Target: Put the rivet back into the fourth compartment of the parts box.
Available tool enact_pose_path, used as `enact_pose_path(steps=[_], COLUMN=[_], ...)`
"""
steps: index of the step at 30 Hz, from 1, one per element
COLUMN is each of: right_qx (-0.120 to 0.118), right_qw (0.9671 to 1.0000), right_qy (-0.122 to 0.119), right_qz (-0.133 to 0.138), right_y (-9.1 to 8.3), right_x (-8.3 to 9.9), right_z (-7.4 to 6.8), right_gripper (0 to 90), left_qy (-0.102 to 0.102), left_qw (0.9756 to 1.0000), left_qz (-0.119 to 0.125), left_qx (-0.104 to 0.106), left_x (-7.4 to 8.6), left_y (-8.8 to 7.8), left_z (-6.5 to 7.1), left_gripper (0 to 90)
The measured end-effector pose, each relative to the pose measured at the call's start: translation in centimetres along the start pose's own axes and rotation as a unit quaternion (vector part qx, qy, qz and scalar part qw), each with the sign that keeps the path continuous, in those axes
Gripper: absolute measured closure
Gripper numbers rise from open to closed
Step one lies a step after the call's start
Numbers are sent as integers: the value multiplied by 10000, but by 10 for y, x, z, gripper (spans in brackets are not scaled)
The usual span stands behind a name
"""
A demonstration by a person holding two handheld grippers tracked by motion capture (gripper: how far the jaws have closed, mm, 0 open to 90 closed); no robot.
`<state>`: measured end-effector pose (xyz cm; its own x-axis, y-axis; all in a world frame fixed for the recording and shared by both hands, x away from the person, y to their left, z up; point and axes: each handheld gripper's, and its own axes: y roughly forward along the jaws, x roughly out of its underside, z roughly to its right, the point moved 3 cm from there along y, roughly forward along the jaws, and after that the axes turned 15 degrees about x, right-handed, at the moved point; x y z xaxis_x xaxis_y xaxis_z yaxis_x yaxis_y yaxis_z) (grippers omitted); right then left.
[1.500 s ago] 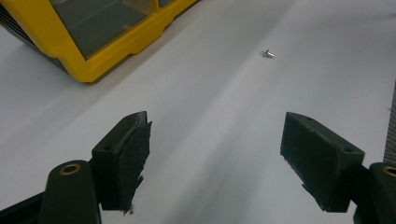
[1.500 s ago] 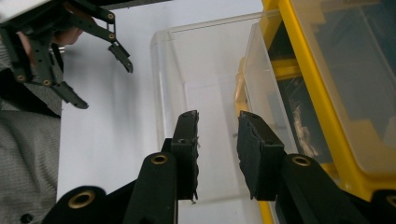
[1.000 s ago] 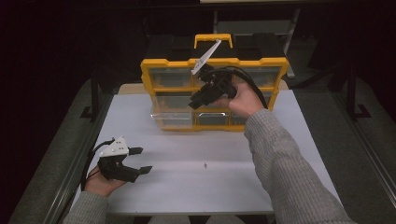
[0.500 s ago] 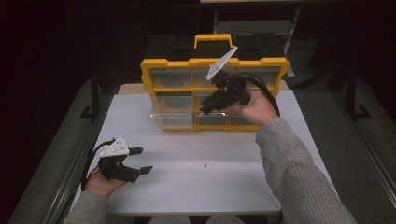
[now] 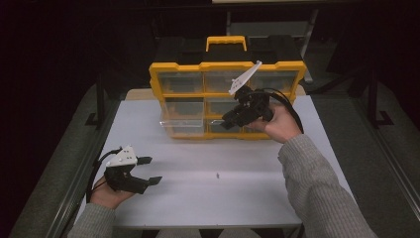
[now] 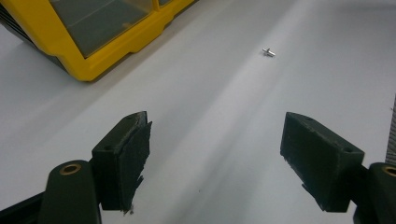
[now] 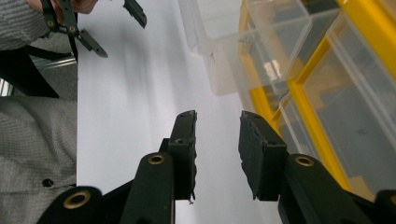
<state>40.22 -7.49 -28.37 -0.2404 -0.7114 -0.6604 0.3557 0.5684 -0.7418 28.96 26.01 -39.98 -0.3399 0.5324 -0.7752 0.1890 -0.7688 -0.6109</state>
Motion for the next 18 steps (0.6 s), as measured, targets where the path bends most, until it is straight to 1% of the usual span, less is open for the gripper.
enact_pose_path(steps=[3,7,10,11,15,18], right_qx=[3,-23,-15,-26,-35,-65], right_qw=[10000,10000,10000,9999,9999,9998], right_qy=[11,74,39,93,89,152], right_qz=[17,-41,-38,-95,-64,-100], right_y=[2,6,10,11,15,18], right_x=[6,14,20,22,28,33], right_z=[-1,-3,-4,-5,-5,-7], right_gripper=[647,640,636,634,627,619], left_qy=[-6,-9,6,-8,1,12], left_qw=[10000,10000,10000,10000,10000,10000], left_qz=[0,20,6,3,9,5], left_qx=[0,-11,-11,-2,-10,-8], left_x=[0,0,0,0,0,0], left_y=[0,0,0,0,0,0], left_z=[0,1,0,0,1,0], left_gripper=[238,238,238,238,238,238])
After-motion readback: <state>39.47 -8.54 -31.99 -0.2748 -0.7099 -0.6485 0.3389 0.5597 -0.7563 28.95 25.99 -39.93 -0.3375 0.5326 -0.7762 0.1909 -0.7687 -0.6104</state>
